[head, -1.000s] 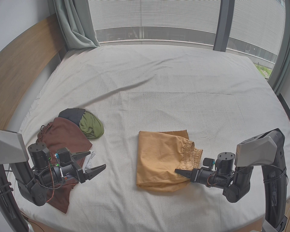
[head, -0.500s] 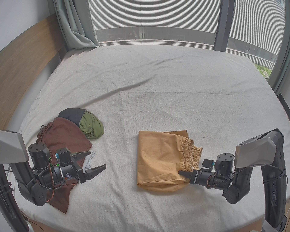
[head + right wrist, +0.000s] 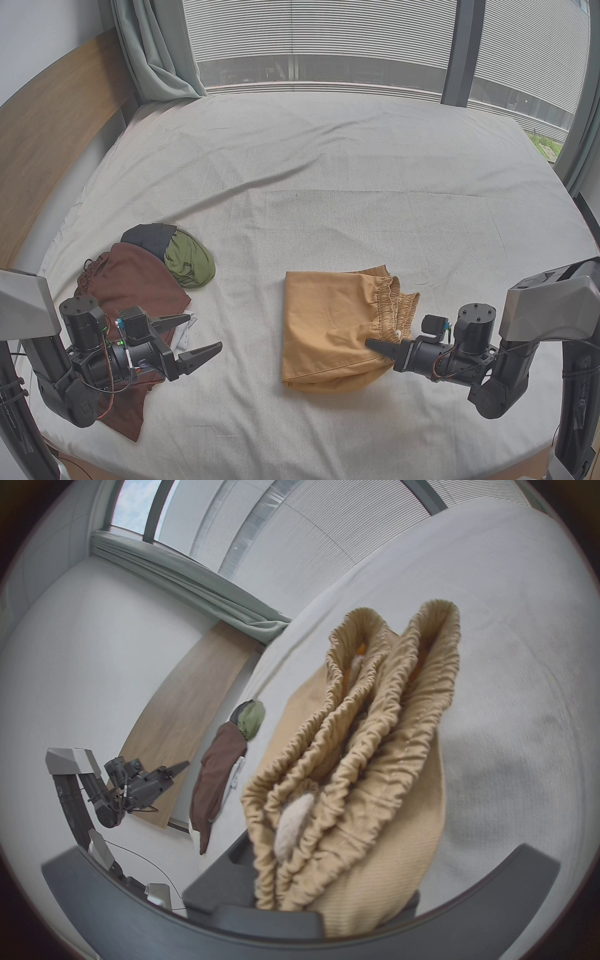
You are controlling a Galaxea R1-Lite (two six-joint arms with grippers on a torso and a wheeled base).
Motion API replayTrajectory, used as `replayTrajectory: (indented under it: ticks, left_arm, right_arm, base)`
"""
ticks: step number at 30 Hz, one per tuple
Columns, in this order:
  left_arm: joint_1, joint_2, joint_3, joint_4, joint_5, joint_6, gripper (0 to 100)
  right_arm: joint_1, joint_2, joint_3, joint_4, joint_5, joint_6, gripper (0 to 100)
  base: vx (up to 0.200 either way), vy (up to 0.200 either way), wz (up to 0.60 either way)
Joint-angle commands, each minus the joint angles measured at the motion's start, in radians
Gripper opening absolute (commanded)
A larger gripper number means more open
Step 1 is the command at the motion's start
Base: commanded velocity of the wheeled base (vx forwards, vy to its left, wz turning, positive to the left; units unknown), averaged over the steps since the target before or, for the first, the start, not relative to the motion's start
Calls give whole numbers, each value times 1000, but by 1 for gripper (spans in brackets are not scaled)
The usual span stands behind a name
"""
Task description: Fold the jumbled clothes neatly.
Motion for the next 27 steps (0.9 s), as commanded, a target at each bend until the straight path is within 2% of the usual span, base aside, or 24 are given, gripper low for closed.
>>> replayTrajectory:
  ticks: [1, 12, 27]
  left_arm:
    - [-2, 0, 4, -1, 0, 0, 100]
    - [-21, -5, 7, -1, 0, 0, 100]
    - [-21, -10, 2, -1, 0, -2, 100]
  right_arm:
    - [38, -81, 3, 0, 3, 0, 0]
    - [67, -183, 0, 4, 20, -2, 0]
    - [69, -242, -6, 4, 21, -2, 0]
  base:
    - [0, 0, 0]
    - [0, 0, 0]
    - [0, 0, 0]
